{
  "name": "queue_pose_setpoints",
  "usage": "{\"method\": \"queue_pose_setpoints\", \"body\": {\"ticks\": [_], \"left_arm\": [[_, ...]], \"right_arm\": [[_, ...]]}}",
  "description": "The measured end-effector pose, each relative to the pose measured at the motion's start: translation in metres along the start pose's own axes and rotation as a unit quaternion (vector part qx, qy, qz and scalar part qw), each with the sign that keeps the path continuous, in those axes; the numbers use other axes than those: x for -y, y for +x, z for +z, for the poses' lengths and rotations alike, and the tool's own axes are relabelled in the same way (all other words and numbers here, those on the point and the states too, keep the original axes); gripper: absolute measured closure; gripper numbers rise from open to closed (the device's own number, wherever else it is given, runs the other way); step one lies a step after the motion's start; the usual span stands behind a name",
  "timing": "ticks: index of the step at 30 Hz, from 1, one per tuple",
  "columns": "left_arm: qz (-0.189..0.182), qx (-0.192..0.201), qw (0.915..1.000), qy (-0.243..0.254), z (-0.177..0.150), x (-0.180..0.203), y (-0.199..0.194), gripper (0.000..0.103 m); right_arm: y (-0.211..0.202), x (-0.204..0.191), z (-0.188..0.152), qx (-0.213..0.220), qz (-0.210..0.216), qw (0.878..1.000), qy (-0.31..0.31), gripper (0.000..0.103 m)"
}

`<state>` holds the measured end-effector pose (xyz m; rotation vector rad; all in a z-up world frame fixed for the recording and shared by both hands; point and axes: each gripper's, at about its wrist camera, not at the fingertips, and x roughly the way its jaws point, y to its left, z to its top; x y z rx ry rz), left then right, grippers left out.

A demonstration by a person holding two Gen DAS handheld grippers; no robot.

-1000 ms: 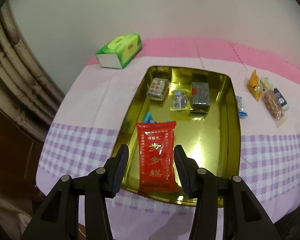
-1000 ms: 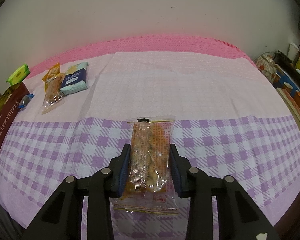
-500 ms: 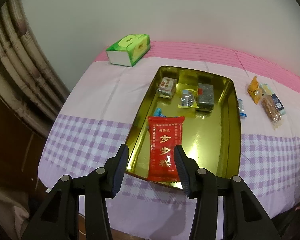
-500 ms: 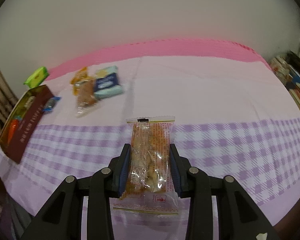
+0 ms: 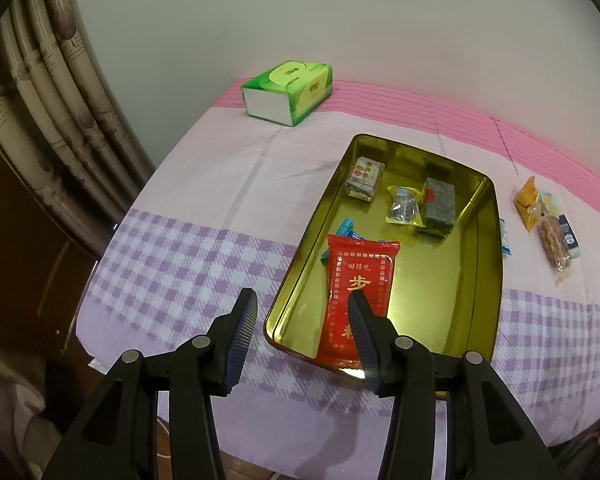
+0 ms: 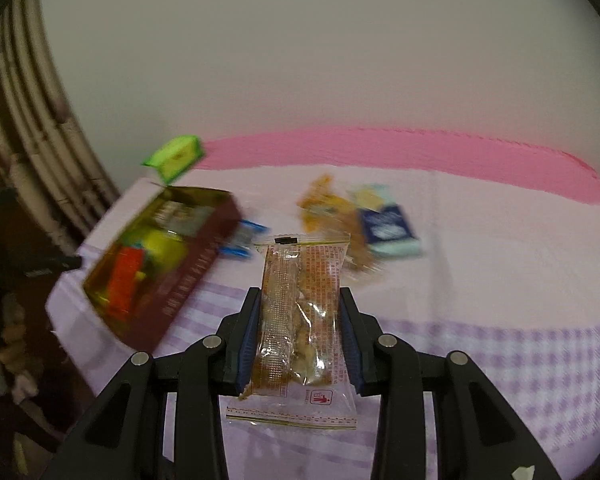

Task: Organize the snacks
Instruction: 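Carry the clear cookie bag with the right gripper into the tray and release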

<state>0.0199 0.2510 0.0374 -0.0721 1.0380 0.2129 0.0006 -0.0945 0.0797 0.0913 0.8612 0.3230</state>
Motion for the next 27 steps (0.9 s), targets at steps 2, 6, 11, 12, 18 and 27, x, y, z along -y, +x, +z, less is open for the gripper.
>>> {"method": "queue_pose_setpoints", "body": {"ticks": [2, 6, 11, 12, 18, 27], "left_arm": [[0.001, 0.001, 1.0, -0.001, 0.0, -0.001, 0.0, 0.055], [0.003, 0.001, 1.0, -0.005, 0.001, -0.003, 0.001, 0.055], [0.013, 0.003, 0.9999, -0.009, 0.002, -0.006, 0.001, 0.055], [0.016, 0.004, 0.9998, -0.011, 0.003, -0.007, 0.001, 0.055], [0.027, 0.006, 0.9995, -0.016, 0.004, -0.011, 0.003, 0.054], [0.017, -0.008, 0.9993, -0.031, 0.006, -0.019, 0.01, 0.053]], "right_arm": [[0.008, -0.027, 0.016, 0.001, 0.038, 0.999, -0.009, 0.069], [0.025, -0.067, 0.038, -0.003, 0.081, 0.996, -0.028, 0.069], [0.058, -0.119, 0.055, -0.022, 0.113, 0.991, -0.067, 0.069], [0.068, -0.128, 0.057, -0.03, 0.115, 0.99, -0.074, 0.069], [0.121, -0.153, 0.061, -0.079, 0.128, 0.986, -0.067, 0.068], [0.174, -0.181, 0.067, -0.117, 0.112, 0.983, -0.09, 0.068]]}}
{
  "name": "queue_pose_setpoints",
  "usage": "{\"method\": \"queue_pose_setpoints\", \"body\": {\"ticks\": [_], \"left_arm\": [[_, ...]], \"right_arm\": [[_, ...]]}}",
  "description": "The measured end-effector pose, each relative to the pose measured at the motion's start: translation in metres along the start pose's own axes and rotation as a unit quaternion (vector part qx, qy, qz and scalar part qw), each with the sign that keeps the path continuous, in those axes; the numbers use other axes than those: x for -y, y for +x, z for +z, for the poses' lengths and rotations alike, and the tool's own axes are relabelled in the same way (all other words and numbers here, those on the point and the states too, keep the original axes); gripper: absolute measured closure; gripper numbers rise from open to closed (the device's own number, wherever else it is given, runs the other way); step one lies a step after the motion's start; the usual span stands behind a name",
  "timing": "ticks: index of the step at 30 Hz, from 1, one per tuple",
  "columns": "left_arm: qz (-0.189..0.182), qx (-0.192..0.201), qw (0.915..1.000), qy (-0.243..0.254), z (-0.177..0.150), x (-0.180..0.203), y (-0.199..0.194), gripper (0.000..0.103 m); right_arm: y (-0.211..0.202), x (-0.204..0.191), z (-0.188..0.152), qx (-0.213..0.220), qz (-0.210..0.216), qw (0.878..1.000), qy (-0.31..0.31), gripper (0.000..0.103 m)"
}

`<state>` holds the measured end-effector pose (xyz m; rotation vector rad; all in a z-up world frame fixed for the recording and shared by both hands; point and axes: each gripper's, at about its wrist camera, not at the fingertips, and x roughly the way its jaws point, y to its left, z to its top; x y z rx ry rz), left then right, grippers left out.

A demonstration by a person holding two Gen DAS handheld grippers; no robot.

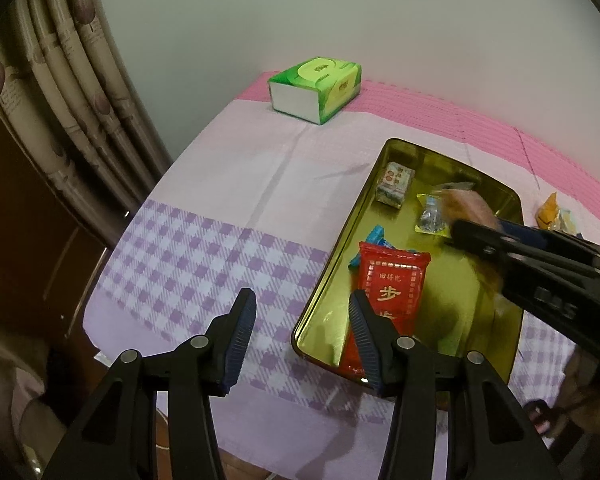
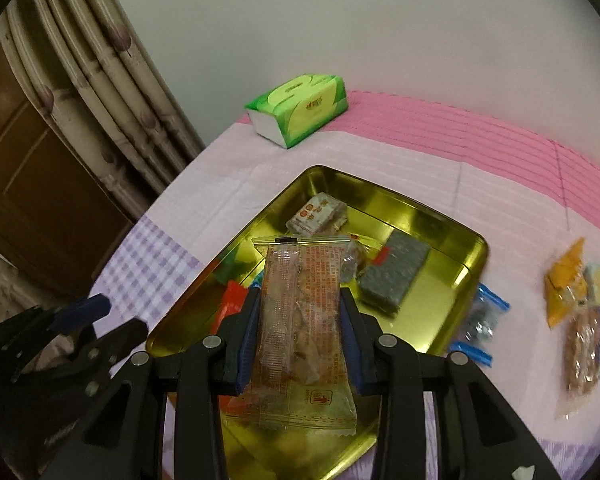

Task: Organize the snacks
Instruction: 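Carry the clear cookie bag with the right gripper into the tray and release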

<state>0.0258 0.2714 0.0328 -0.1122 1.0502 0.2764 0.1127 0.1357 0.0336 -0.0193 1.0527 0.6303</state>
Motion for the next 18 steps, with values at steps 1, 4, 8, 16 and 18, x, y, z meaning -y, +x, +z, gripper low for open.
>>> {"method": "queue_pose_setpoints", "body": {"ticks": [1, 4, 8, 16, 18], "left_arm": [[-0.001, -0.001, 1.0, 0.0, 0.0, 0.0, 0.001, 0.053], [0.004, -0.001, 1.0, 0.004, 0.001, 0.002, 0.001, 0.053], [0.003, -0.002, 1.0, 0.005, 0.001, 0.002, 0.003, 0.053], [0.003, -0.006, 0.9999, 0.012, -0.001, 0.006, 0.005, 0.052], [0.002, -0.007, 0.9999, 0.015, -0.002, 0.006, 0.006, 0.052]], "right_arm": [[0.008, -0.001, 0.004, -0.006, -0.007, 1.0, -0.004, 0.068], [0.022, -0.003, 0.01, -0.014, -0.012, 1.0, -0.01, 0.068], [0.029, -0.003, 0.012, -0.018, -0.018, 1.0, -0.013, 0.068], [0.037, 0.002, 0.019, -0.011, -0.009, 1.0, 0.006, 0.066], [0.026, 0.007, 0.018, 0.007, -0.001, 1.0, 0.014, 0.066]]}}
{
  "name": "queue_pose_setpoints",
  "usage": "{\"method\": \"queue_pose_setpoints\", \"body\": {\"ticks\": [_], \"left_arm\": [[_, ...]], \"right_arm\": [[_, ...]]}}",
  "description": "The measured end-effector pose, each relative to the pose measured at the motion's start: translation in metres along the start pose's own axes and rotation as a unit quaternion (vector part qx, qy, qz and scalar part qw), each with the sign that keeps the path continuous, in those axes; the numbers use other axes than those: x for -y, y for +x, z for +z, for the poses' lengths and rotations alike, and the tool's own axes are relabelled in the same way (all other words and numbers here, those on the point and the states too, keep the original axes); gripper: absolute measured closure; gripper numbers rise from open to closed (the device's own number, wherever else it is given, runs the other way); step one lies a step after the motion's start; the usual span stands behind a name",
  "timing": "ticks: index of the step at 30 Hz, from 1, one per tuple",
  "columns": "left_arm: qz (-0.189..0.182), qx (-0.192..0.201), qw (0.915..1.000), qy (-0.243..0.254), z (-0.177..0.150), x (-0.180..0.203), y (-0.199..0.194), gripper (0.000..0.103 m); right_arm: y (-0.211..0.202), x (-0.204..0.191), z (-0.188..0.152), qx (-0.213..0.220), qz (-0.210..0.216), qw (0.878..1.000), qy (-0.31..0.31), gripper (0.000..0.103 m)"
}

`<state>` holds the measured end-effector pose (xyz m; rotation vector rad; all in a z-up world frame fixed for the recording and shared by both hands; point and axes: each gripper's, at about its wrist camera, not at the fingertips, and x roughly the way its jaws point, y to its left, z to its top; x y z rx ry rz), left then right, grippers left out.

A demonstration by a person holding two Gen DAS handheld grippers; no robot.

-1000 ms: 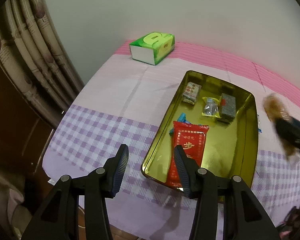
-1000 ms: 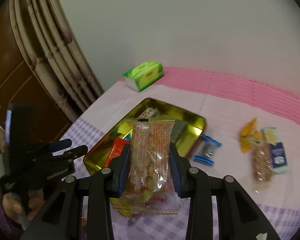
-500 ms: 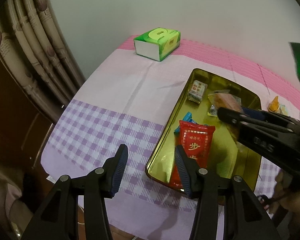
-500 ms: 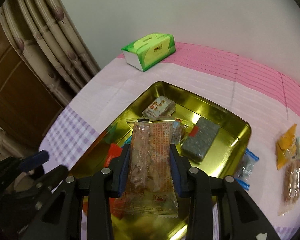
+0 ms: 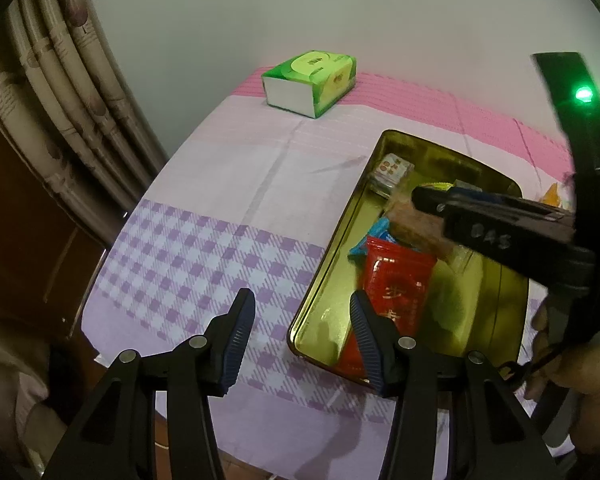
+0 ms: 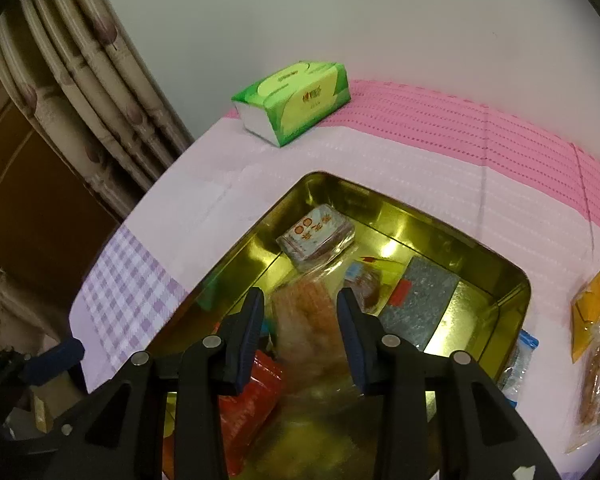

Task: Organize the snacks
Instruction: 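Carry the clear cookie bag with the right gripper into the tray and release, then grasp the blue-wrapped candy beside the tray with the right gripper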

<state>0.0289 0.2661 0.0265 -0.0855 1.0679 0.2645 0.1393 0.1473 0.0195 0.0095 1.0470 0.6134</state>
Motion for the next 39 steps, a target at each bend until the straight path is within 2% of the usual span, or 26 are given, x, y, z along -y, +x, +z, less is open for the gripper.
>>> {"method": "queue_pose_setpoints", "body": {"ticks": [4, 5, 8, 9, 12, 16, 25, 35, 39], "left_arm": [[0.001, -0.002, 1.0, 0.001, -0.001, 0.0, 0.0, 0.052], [0.001, -0.001, 1.0, 0.0, -0.001, -0.001, 0.0, 0.052], [-0.001, -0.003, 1.0, -0.001, -0.001, 0.0, 0.0, 0.05], [-0.002, -0.004, 1.0, 0.001, -0.002, 0.001, 0.0, 0.05], [0.0, -0.003, 1.0, 0.01, -0.003, 0.007, -0.002, 0.05], [0.008, -0.002, 0.9998, 0.019, -0.005, 0.013, -0.002, 0.046], [0.007, -0.011, 0.9995, 0.027, -0.005, 0.015, 0.005, 0.046], [-0.004, -0.024, 0.9993, 0.027, -0.005, 0.016, 0.009, 0.045], [-0.003, -0.025, 0.9993, 0.028, -0.005, 0.017, 0.009, 0.045]], "right_arm": [[-0.038, 0.018, -0.016, 0.049, -0.001, 0.999, 0.011, 0.066], [-0.063, 0.04, -0.034, 0.068, -0.024, 0.997, 0.017, 0.066], [-0.078, 0.077, -0.058, 0.054, -0.069, 0.996, 0.024, 0.066], [-0.078, 0.094, -0.066, 0.038, -0.07, 0.996, 0.034, 0.066], [-0.075, 0.115, -0.074, 0.024, -0.073, 0.996, 0.047, 0.066], [-0.061, 0.116, -0.071, 0.016, -0.076, 0.996, 0.034, 0.066], [-0.027, 0.122, -0.05, 0.004, -0.061, 0.997, 0.042, 0.066], [-0.009, 0.12, -0.042, -0.007, -0.086, 0.996, 0.017, 0.068], [-0.008, 0.119, -0.042, -0.015, -0.101, 0.995, -0.011, 0.077]]}}
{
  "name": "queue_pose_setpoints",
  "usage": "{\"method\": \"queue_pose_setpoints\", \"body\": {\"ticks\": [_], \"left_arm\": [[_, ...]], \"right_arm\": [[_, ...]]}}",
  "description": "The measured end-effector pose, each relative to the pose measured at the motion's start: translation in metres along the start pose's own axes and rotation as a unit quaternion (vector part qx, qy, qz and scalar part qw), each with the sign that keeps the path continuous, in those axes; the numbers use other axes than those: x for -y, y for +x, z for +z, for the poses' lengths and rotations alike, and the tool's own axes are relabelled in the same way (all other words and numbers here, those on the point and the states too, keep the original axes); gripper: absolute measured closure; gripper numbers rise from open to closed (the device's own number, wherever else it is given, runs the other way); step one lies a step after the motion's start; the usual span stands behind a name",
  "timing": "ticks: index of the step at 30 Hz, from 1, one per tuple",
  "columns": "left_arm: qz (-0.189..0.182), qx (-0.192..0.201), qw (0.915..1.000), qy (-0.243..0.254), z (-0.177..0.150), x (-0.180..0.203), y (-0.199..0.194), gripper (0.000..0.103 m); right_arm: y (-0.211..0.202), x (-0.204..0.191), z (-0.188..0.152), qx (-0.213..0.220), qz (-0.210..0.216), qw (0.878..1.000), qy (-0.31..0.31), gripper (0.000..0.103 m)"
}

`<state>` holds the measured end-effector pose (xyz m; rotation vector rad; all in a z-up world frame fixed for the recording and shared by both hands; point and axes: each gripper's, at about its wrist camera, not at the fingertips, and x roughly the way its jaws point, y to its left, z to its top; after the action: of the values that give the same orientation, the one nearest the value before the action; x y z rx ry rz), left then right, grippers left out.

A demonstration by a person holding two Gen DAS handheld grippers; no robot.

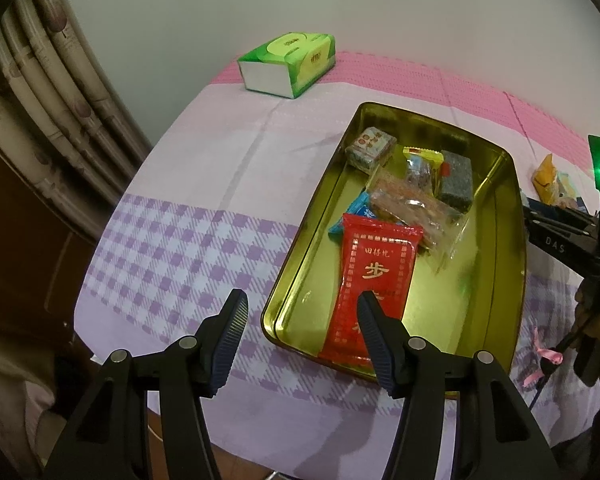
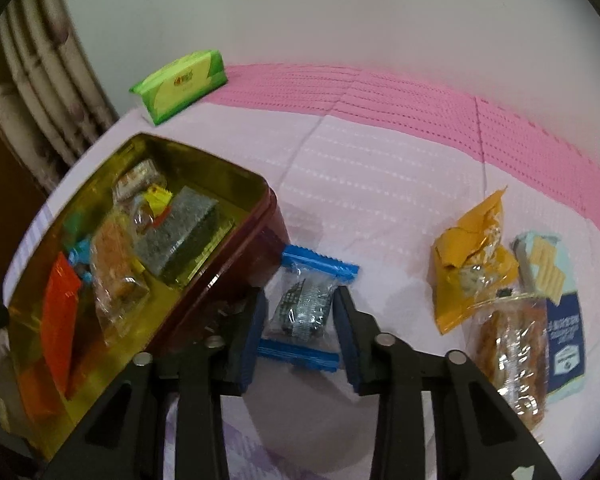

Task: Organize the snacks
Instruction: 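Grasp the blue-wrapped candy beside the tray with the right gripper, then grasp the clear twisted-pastry bag with the left gripper while the right holds the blue candy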

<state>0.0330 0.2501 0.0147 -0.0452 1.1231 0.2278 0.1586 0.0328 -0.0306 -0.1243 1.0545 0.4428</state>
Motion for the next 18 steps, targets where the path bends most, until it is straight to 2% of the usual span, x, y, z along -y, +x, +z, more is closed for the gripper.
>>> {"method": "queue_pose_setpoints", "body": {"ticks": [4, 7, 9, 10, 11, 15, 18], "left_arm": [[0.003, 0.005, 1.0, 0.002, 0.0, 0.0, 0.0, 0.045], [0.004, 0.011, 0.9999, 0.007, -0.001, 0.002, -0.003, 0.045], [0.006, 0.019, 0.9997, 0.013, -0.002, 0.006, -0.007, 0.045], [0.009, 0.024, 0.9995, 0.019, -0.003, 0.008, -0.009, 0.045], [0.012, 0.028, 0.9993, 0.024, -0.004, 0.011, -0.012, 0.045], [0.01, 0.049, 0.9975, 0.051, -0.007, 0.024, -0.023, 0.045], [-0.023, 0.06, 0.9953, 0.073, -0.009, 0.038, -0.036, 0.045]], "right_arm": [[-0.012, 0.011, -0.011, 0.004, 0.003, 1.0, 0.013, 0.08], [-0.045, 0.018, -0.04, 0.022, 0.006, 0.999, 0.025, 0.08], [-0.07, 0.026, -0.065, 0.032, -0.006, 0.999, 0.036, 0.08], [-0.07, 0.026, -0.065, 0.032, -0.006, 0.999, 0.036, 0.08], [-0.092, 0.043, -0.092, 0.036, -0.029, 0.998, 0.052, 0.08], [-0.128, 0.103, -0.145, 0.035, -0.095, 0.989, 0.111, 0.08], [-0.148, 0.145, -0.177, 0.039, -0.145, 0.978, 0.146, 0.08]]}}
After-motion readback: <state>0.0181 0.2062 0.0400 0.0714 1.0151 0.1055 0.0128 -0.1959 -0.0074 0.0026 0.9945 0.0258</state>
